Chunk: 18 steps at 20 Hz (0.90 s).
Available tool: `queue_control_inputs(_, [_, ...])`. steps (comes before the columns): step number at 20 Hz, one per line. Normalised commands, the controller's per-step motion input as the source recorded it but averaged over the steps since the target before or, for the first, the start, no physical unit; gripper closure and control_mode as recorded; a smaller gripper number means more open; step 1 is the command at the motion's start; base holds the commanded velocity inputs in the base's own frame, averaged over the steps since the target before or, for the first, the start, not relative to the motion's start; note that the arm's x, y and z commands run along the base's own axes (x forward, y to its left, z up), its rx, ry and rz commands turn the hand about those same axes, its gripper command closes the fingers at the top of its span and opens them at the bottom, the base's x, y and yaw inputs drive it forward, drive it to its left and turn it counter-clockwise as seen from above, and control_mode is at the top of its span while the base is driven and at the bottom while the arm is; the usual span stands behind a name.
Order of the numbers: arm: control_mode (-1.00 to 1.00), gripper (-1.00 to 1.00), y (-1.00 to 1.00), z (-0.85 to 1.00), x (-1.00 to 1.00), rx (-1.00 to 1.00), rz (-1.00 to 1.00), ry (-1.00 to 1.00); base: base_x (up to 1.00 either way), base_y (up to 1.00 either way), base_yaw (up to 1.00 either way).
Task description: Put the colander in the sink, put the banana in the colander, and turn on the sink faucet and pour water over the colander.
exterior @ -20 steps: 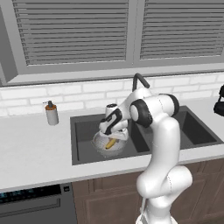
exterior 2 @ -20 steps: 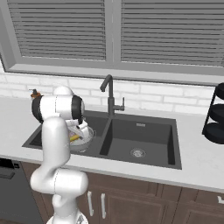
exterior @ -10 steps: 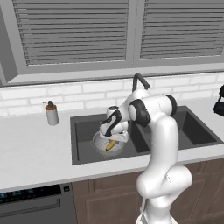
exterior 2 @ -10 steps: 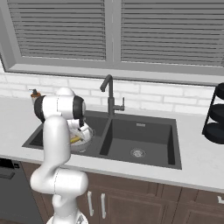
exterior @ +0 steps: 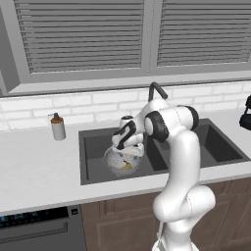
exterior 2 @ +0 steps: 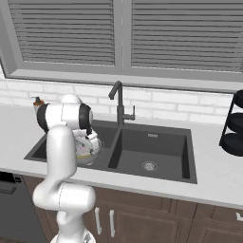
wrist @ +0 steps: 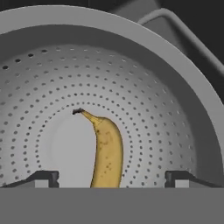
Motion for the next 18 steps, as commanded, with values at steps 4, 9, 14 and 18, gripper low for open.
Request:
queue_control_inputs(4, [-1.0,-1.0,0.09,0.69,0.0,0.0,0.0,0.11,0.0,0.0,0.0])
queue_control_inputs(9, [-1.0,-1.0,0.0,0.94,-0.08,0.0,0.01,0.16,0.0,0.0,0.0])
queue_control_inputs(14, [-1.0,-1.0,-0.15,0.87,-0.31,0.0,0.11,0.12,0.0,0.0,0.0])
queue_control_inputs(18, [-1.0,-1.0,-0.17,0.85,-0.34,0.0,0.12,0.13,0.0,0.0,0.0])
